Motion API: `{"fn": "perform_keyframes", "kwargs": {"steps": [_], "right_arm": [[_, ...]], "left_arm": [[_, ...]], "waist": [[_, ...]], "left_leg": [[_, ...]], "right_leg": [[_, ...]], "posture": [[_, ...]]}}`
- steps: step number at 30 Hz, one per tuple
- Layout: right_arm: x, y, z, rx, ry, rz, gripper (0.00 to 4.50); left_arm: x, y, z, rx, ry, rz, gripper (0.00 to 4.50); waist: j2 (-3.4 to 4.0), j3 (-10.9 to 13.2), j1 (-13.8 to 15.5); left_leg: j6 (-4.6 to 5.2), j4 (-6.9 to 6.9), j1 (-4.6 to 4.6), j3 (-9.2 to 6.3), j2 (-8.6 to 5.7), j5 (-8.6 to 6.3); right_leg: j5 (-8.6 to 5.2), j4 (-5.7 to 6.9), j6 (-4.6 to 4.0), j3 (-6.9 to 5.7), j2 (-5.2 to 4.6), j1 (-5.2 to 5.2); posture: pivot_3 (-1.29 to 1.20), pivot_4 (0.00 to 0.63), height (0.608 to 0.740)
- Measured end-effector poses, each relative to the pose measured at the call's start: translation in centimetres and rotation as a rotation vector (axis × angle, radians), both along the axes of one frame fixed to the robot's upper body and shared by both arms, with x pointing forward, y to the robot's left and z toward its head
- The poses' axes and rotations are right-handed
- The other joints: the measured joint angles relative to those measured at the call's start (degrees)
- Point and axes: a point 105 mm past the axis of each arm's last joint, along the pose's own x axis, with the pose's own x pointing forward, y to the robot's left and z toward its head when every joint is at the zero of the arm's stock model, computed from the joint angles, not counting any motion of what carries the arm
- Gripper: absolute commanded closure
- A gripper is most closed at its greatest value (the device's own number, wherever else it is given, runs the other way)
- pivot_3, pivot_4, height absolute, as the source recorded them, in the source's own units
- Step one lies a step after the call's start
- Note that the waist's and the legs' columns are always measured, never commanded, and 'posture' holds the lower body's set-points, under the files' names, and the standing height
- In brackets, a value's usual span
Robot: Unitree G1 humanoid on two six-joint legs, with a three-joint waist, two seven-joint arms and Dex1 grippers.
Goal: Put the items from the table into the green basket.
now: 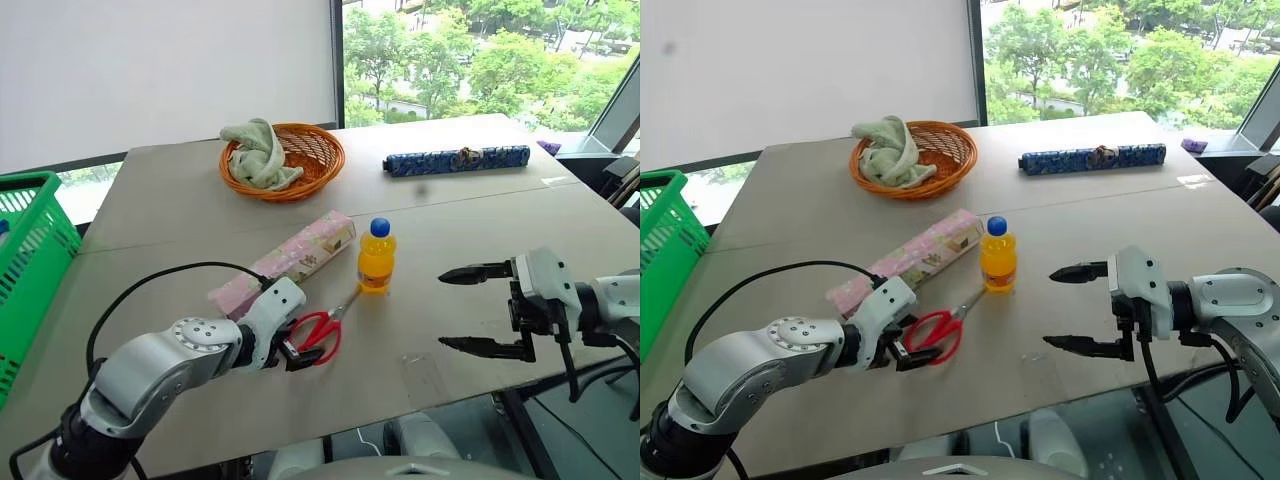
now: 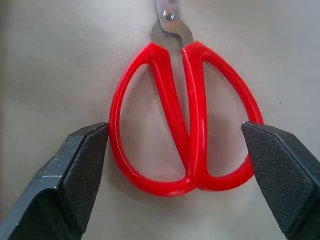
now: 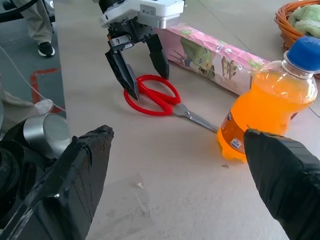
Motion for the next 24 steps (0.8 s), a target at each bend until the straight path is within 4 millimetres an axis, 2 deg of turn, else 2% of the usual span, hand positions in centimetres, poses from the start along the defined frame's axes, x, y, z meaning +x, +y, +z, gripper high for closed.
{"fn": "perform_keyframes", "kwargs": {"steps": [8,16,18,19,21,24], "right_arm": [[0.1,0.0,0.0,0.001,-0.004,-0.010,0.00],[0.1,0.0,0.0,0.001,-0.006,-0.011,0.00],[0.1,0.0,0.0,0.001,-0.005,-0.012,0.00],[0.0,0.0,-0.1,0.001,-0.003,-0.014,0.00],[0.0,0.0,0.0,0.000,-0.005,-0.012,0.00],[0.0,0.1,0.0,0.000,-0.007,-0.012,0.00]], "left_arm": [[0.4,-0.4,-0.9,0.040,-0.008,-0.032,0.14],[0.7,-0.5,-1.0,0.050,-0.015,-0.058,0.14],[0.6,-0.5,-0.8,-0.038,0.020,-0.026,0.14],[0.7,-0.8,-0.1,-0.138,0.046,0.004,0.14],[0.8,-1.0,0.9,-0.230,0.063,0.014,0.14],[1.1,0.1,1.6,-0.256,0.071,0.050,0.14]], "waist": [[0.12,-0.09,-0.22],[0.21,-0.15,-0.20],[0.22,-0.15,-0.27],[0.18,-0.11,-0.28],[0.07,-0.06,-0.41],[0.07,-0.06,-0.73]], "left_leg": [[0.00,0.01,0.06,-0.04,-0.05,0.00],[0.00,0.08,0.12,-0.09,-0.11,0.00],[0.00,0.08,0.08,-0.13,-0.09,0.00],[0.00,0.08,-0.01,-0.18,-0.08,0.00],[0.01,0.09,-0.07,-0.18,-0.06,0.00],[0.01,0.06,-0.06,-0.15,-0.06,0.00]], "right_leg": [[0.00,0.00,0.01,-0.03,-0.05,0.08],[-0.01,-0.02,0.01,-0.07,-0.15,0.17],[-0.01,-0.01,0.01,-0.07,-0.14,0.15],[-0.01,-0.02,0.01,-0.10,-0.13,0.09],[-0.01,-0.02,0.02,-0.13,-0.09,0.04],[-0.02,-0.01,0.05,-0.11,-0.04,0.02]], "posture": [[-0.13,0.000,0.740],[-0.14,0.000,0.740],[-0.14,0.000,0.740],[-0.14,0.000,0.740],[-0.14,0.000,0.740],[-0.13,0.000,0.740]]}}
